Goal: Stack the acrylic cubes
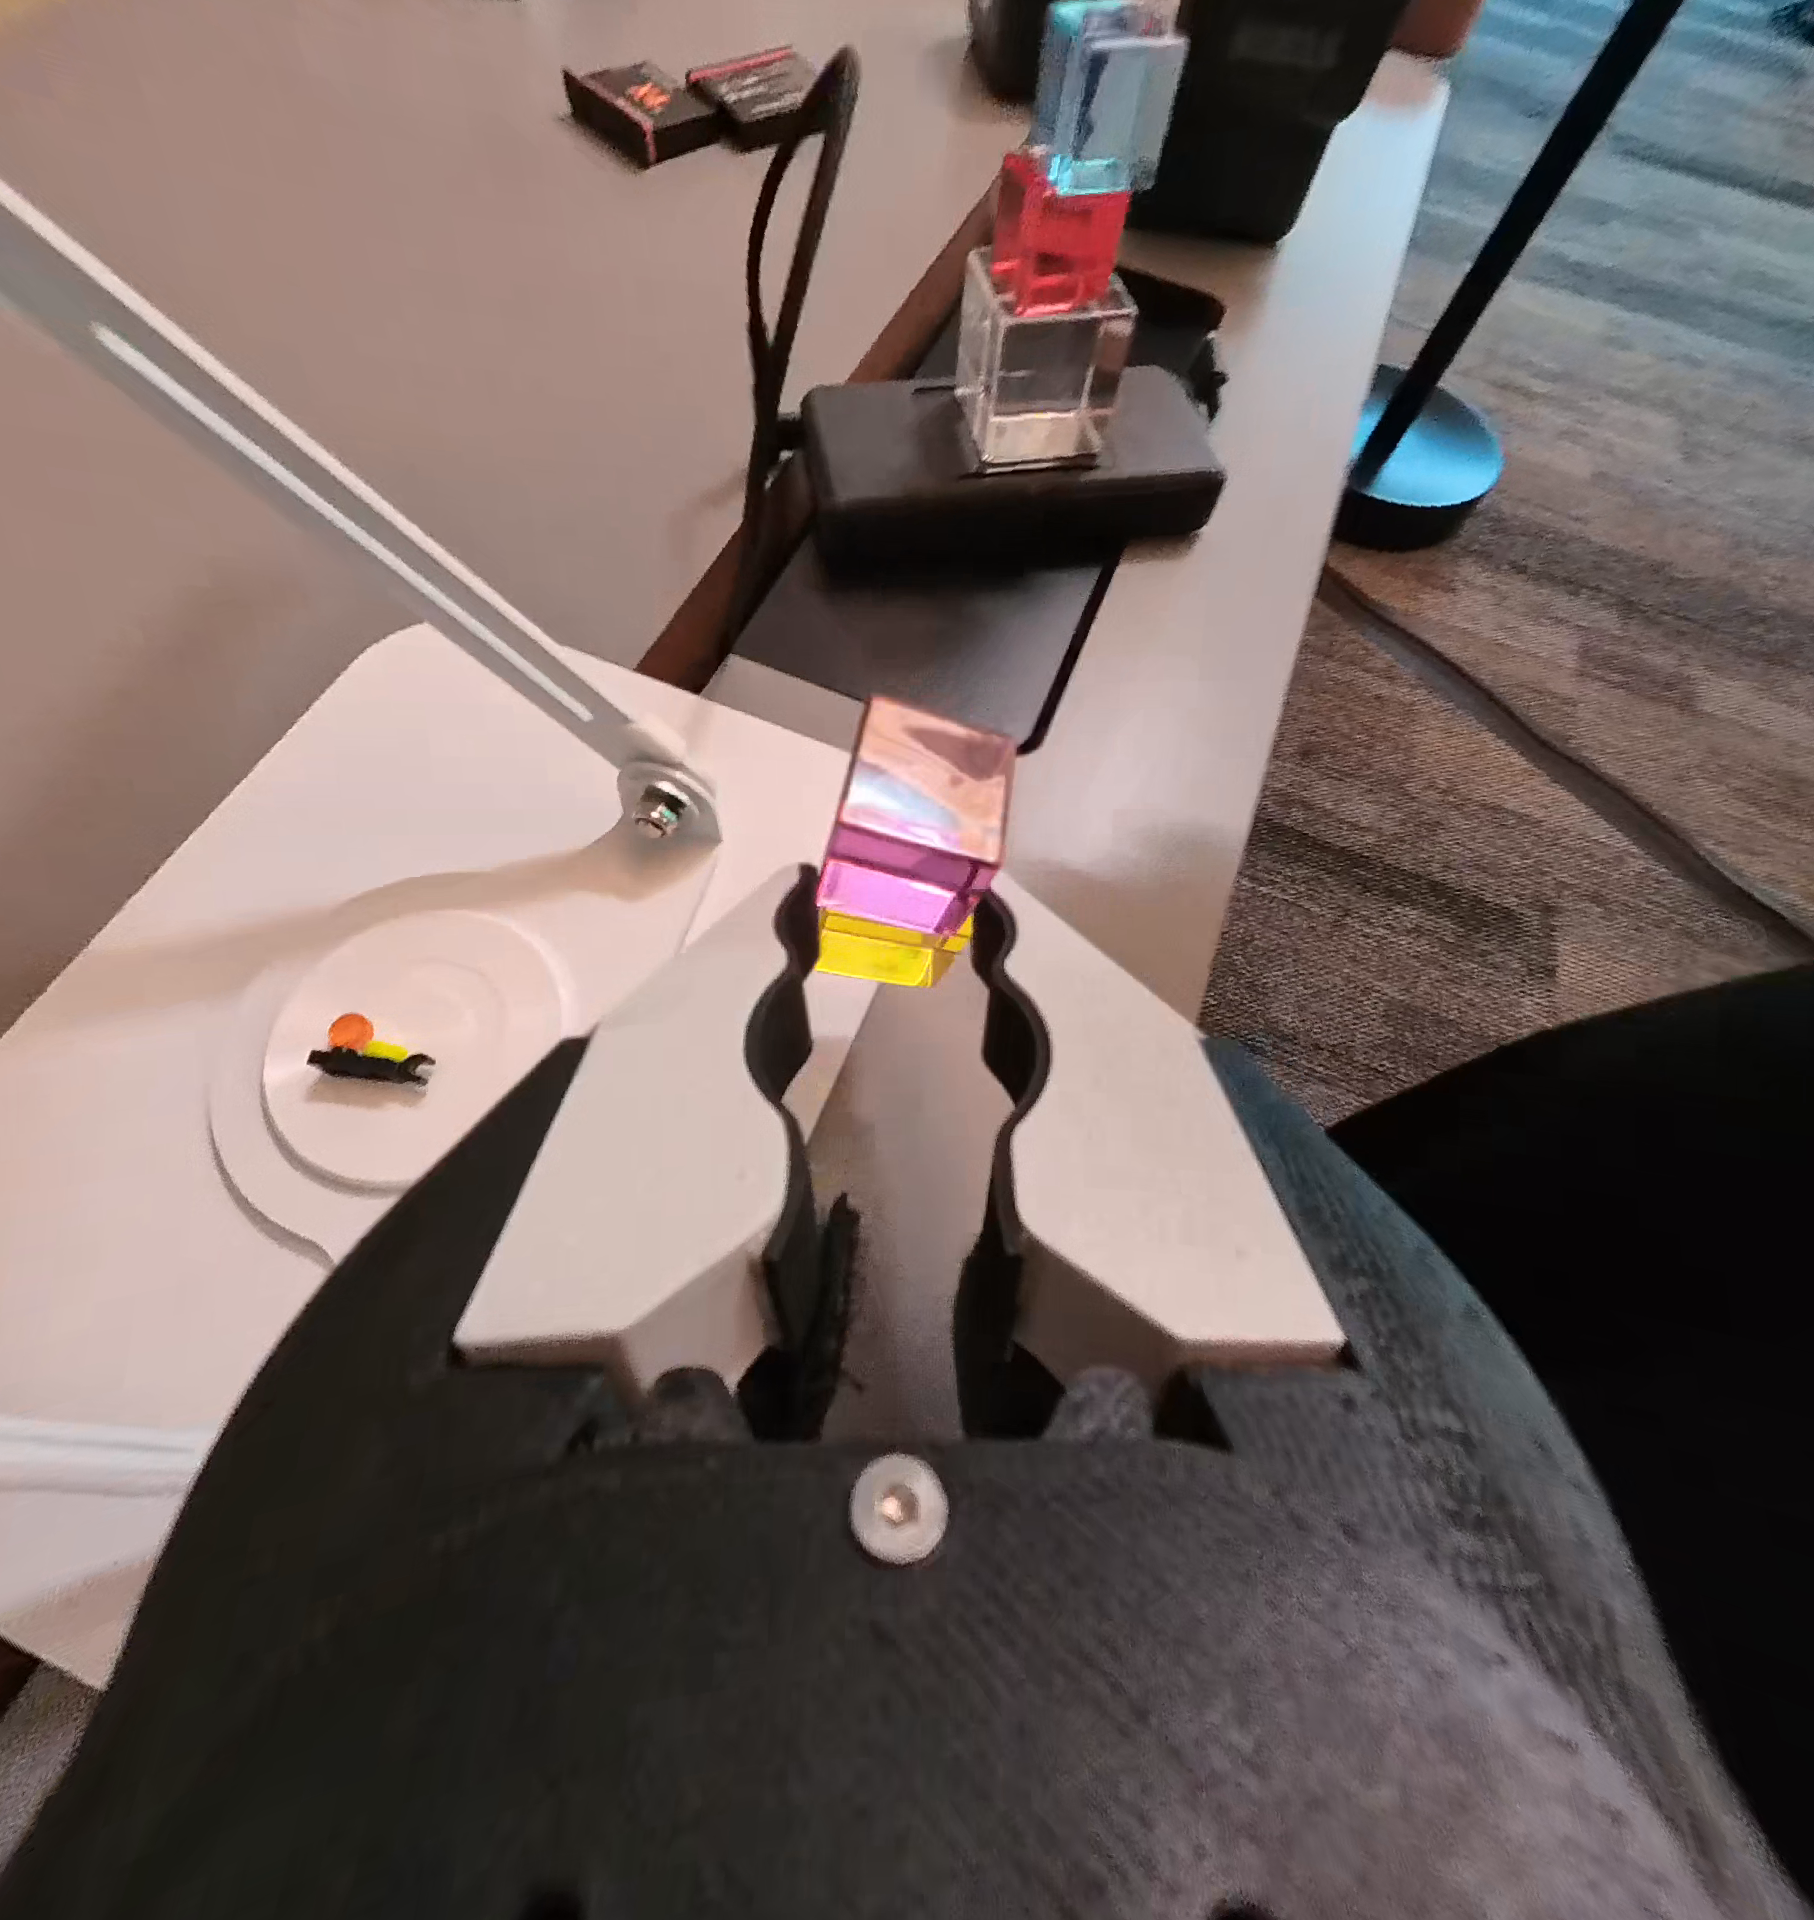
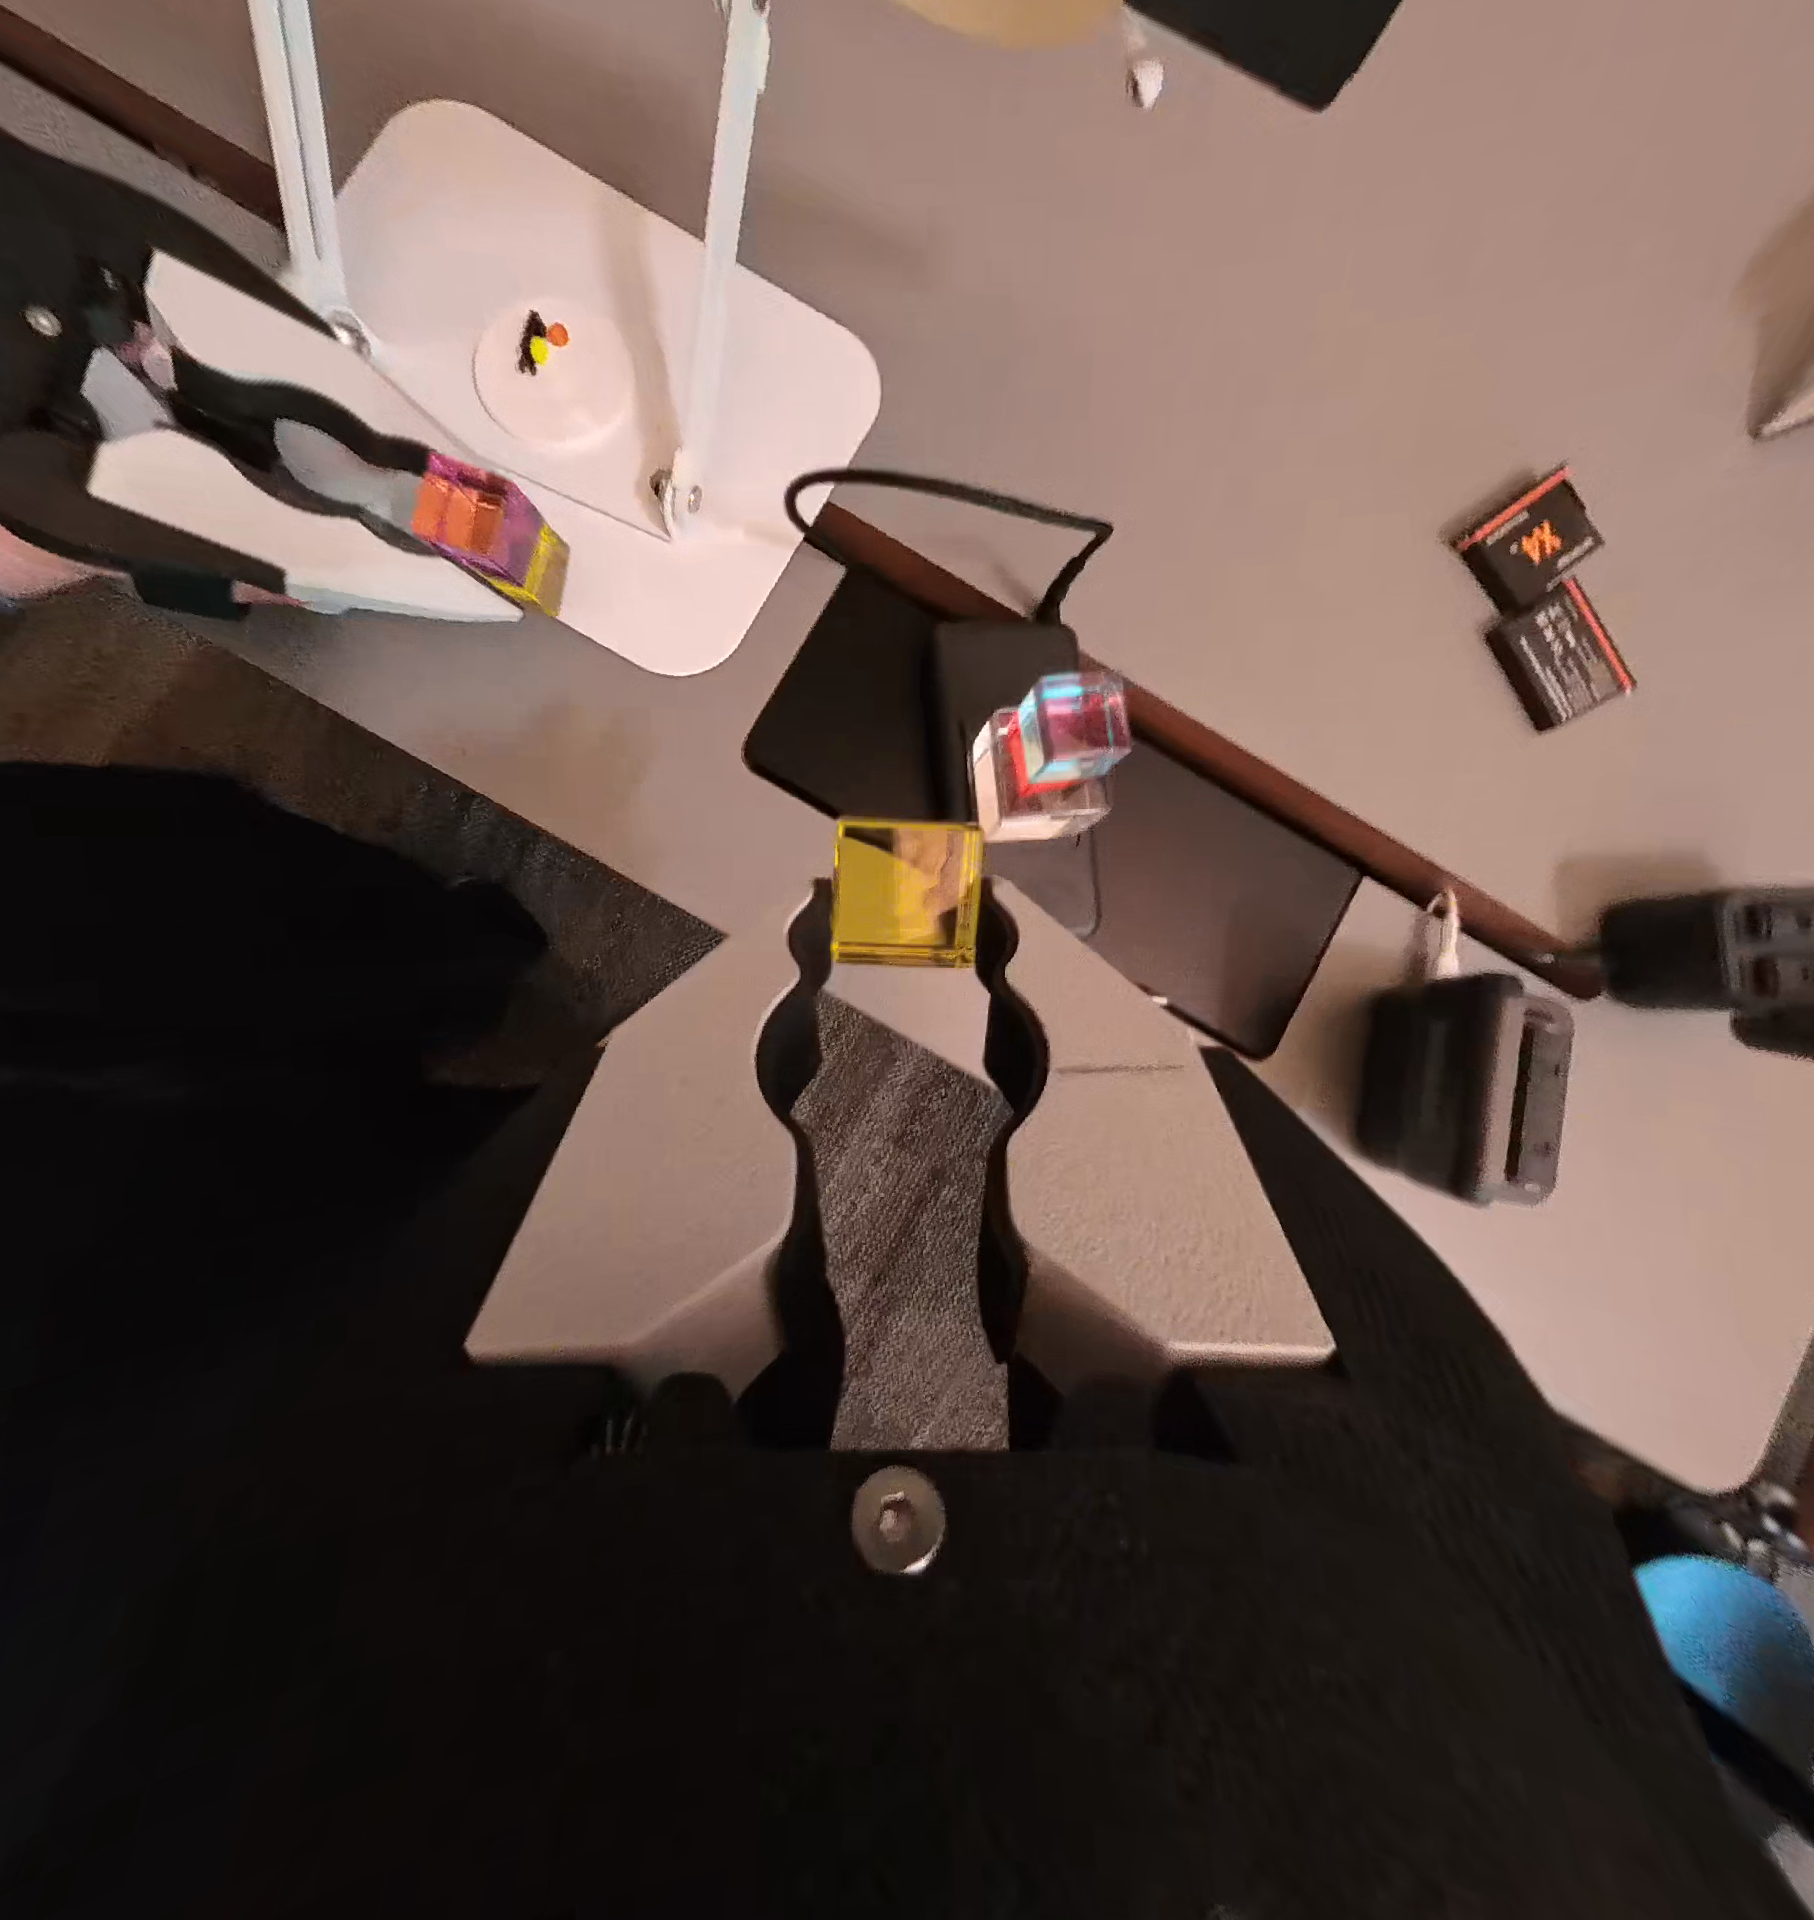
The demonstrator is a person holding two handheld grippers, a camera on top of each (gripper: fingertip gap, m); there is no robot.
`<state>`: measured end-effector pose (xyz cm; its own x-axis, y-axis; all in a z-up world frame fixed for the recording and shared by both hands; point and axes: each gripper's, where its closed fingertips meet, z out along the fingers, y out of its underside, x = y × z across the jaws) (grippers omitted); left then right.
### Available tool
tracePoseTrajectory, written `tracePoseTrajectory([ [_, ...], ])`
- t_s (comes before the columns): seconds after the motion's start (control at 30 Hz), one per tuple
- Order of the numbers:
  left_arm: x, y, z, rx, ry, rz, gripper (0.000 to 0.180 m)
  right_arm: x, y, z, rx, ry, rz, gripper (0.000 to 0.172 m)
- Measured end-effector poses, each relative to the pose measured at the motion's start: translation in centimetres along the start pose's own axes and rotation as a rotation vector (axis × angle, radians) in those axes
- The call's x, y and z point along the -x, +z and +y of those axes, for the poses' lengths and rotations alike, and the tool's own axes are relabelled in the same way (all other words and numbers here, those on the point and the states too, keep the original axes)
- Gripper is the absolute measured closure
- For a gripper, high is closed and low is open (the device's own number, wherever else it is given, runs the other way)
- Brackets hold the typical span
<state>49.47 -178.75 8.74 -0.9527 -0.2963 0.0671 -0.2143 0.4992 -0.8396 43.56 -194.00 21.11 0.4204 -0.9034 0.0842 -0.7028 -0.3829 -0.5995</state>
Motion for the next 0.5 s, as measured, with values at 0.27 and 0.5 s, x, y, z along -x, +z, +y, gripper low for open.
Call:
tracePoseTrajectory([
  [0.27,2.6,1.0,0.8,0.01,-0.066,-0.098,0.152,-0.3,2.0,-1.1,0.012,-0.089,-0.08,0.145],
  [0.5,3.3,1.3,1.8,0.029,-0.086,-0.127,0.152,-0.6,2.5,-1.8,0.021,-0.126,-0.101,0.145],
])
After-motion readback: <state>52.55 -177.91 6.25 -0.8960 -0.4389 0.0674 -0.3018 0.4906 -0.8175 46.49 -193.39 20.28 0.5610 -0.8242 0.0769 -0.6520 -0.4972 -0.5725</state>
